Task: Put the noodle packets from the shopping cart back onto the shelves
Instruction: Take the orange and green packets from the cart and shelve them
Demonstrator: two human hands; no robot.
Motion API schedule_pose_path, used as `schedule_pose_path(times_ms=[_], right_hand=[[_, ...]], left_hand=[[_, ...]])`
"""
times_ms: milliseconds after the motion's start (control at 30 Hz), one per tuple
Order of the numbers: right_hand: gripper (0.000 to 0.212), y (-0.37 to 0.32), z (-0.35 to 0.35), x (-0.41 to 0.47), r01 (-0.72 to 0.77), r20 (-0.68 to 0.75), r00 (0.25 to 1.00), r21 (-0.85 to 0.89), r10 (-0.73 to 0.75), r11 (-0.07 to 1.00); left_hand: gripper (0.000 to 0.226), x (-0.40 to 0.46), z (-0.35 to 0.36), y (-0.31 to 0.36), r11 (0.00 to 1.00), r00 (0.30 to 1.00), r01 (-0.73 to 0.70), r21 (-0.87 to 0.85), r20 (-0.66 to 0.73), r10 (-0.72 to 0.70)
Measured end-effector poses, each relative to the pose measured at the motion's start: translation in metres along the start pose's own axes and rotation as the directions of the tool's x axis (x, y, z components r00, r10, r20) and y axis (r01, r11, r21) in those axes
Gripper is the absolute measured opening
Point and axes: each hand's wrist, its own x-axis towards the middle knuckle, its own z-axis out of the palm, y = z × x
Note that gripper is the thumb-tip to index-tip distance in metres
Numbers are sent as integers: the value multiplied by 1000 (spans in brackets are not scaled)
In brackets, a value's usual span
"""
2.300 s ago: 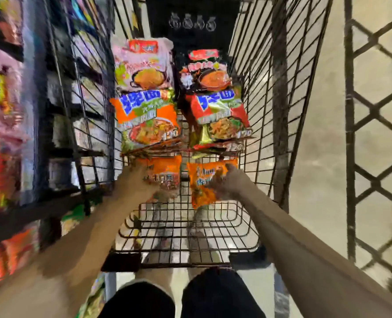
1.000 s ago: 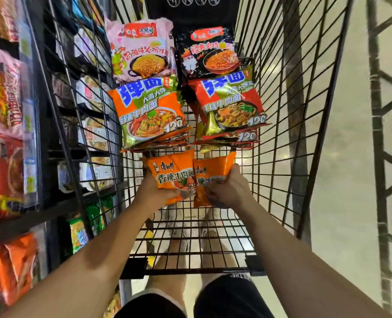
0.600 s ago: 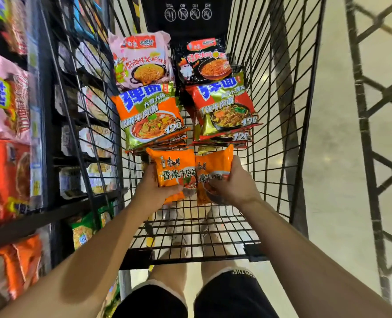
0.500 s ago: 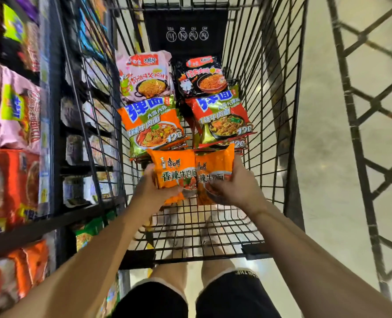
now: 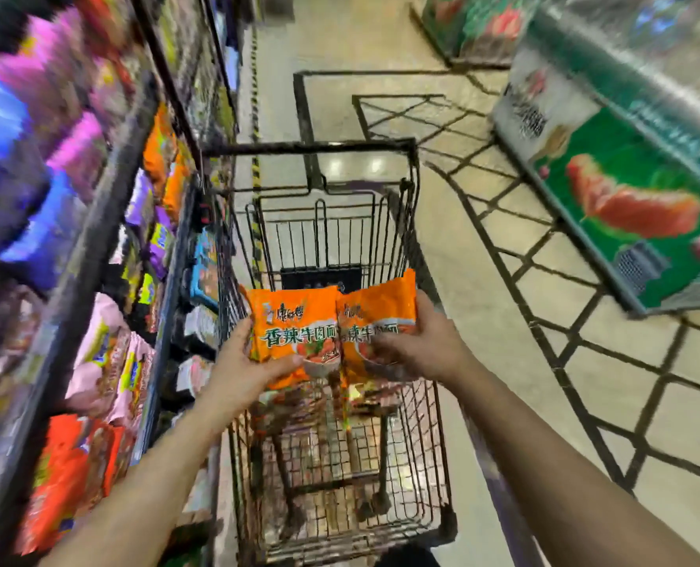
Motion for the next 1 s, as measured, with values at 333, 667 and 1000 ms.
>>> schedule_pose_path(times_ms=[333, 667, 1000], right_hand=[[66, -157, -109, -51, 271, -139, 956, 68, -260, 960], [58, -227, -181, -105, 473, -172, 876, 126, -451, 872], [56, -233, -208, -139, 574, -60, 816, 193, -575, 796]], left_hand=[[67, -42, -54, 193, 954, 954, -298, -15, -34, 298], [75, -117, -62, 289, 883, 877, -468, 45, -100, 470], [69, -207, -23, 299, 888, 842, -460, 20, -309, 443]])
